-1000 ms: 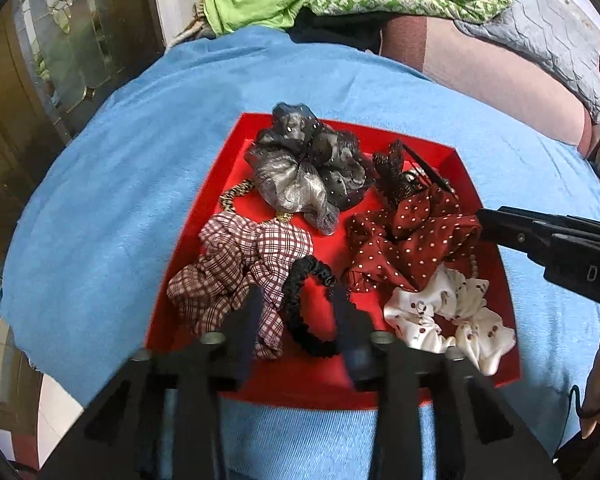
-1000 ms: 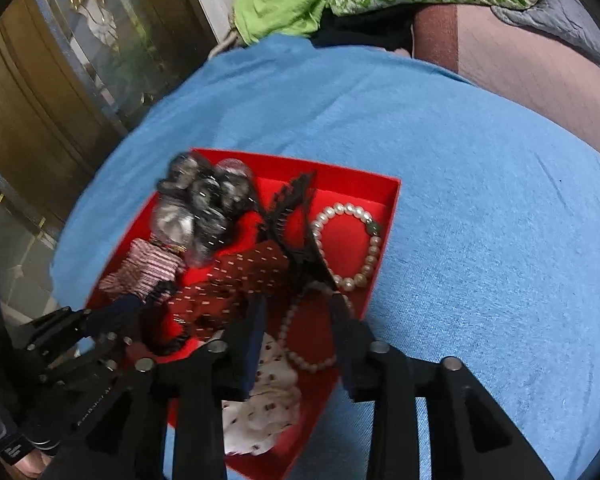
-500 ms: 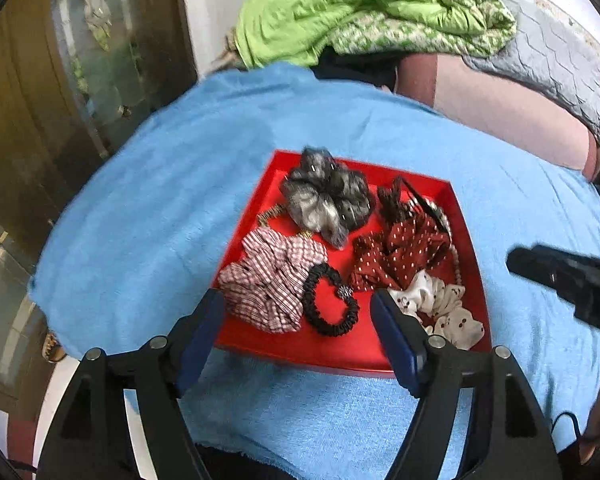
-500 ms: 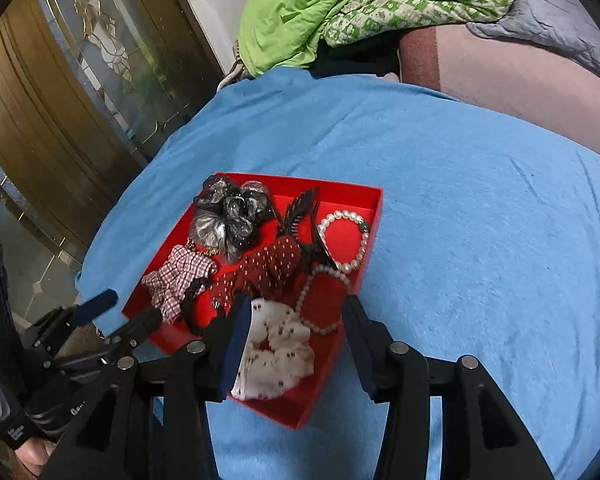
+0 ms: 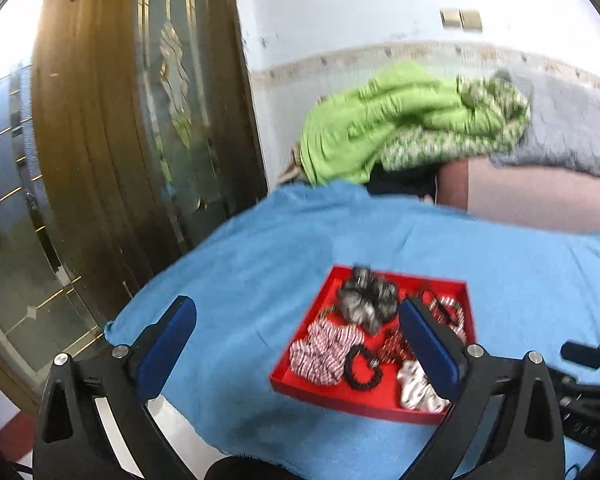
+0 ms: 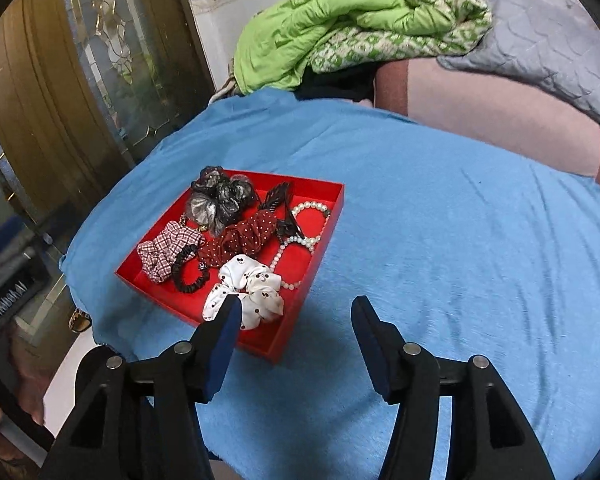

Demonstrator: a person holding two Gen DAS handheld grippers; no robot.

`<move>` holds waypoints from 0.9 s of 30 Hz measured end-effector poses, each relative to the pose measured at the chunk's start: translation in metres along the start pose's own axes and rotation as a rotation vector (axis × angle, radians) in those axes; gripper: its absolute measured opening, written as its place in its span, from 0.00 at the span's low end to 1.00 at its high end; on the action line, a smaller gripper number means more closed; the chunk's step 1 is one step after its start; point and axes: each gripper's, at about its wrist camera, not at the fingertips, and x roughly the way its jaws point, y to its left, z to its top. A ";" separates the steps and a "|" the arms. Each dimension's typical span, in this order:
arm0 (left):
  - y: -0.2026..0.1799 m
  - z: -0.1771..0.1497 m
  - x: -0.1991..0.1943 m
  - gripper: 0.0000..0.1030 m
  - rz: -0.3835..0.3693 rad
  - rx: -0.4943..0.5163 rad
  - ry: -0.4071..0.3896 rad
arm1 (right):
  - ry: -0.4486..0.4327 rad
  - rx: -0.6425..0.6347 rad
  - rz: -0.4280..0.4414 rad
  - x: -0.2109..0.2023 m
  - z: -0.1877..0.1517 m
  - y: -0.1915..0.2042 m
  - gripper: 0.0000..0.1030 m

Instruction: Organize jewelry

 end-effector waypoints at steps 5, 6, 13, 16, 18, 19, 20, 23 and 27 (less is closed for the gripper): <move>-0.002 0.000 -0.028 1.00 -0.022 -0.045 -0.092 | -0.052 -0.013 -0.043 -0.020 -0.011 0.003 0.67; -0.004 -0.001 -0.031 1.00 -0.025 -0.047 -0.101 | -0.059 -0.017 -0.055 -0.024 -0.014 0.005 0.68; -0.029 -0.011 -0.025 1.00 -0.032 0.076 0.049 | -0.102 -0.063 -0.088 -0.043 -0.034 0.011 0.73; -0.032 -0.018 -0.024 1.00 -0.037 0.082 0.094 | -0.118 -0.046 -0.096 -0.049 -0.038 0.006 0.76; -0.032 -0.024 -0.024 1.00 -0.056 0.080 0.128 | -0.120 -0.027 -0.100 -0.051 -0.040 0.000 0.76; -0.032 -0.026 -0.024 1.00 -0.062 0.081 0.138 | -0.121 -0.018 -0.104 -0.052 -0.040 -0.001 0.76; -0.032 -0.029 -0.024 1.00 -0.068 0.083 0.153 | -0.121 -0.010 -0.109 -0.053 -0.041 -0.003 0.76; -0.030 -0.035 -0.024 1.00 -0.084 0.086 0.178 | -0.127 0.015 -0.128 -0.056 -0.043 -0.007 0.77; -0.027 -0.040 -0.030 1.00 -0.105 0.082 0.194 | -0.160 0.023 -0.156 -0.065 -0.044 -0.007 0.77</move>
